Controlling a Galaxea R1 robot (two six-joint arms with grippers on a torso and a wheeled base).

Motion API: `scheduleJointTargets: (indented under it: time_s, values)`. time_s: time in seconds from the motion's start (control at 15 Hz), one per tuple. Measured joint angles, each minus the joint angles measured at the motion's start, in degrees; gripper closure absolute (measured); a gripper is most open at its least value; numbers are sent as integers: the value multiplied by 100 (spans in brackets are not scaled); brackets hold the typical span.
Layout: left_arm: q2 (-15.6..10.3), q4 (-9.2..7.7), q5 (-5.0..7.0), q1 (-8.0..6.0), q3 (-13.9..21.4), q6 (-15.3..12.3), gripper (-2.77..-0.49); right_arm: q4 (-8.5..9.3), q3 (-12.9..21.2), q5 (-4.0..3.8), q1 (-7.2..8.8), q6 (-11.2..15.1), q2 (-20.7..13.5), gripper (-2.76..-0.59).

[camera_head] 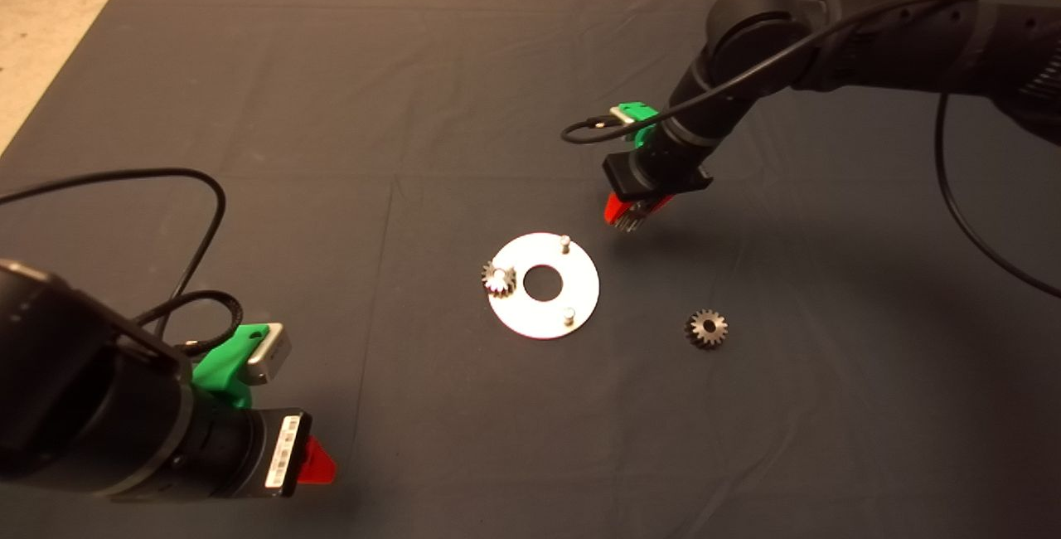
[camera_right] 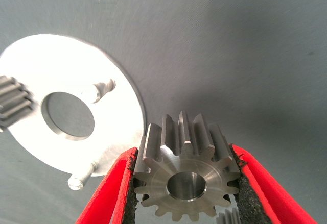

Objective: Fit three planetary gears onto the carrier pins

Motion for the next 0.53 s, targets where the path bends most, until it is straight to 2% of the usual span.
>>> scheduleJointTargets:
  time_s: [0.13, 0.4, 0.47, 0.53]
  values:
    - [0, 0, -2, 0, 0, 0, -204, -2, -111, -280, 5, -17, 346, -113]
    - [0, 0, 0, 0, 0, 0, -204, -15, -208, -768, 3, -109, 900, -113]
    - [-2, 0, 0, 0, 0, 0, -204, -33, -299, -800, 7, -149, 948, -113]
    - [-2, -1, 0, 0, 0, 0, -204, -44, -369, -798, 13, -162, 963, -113]
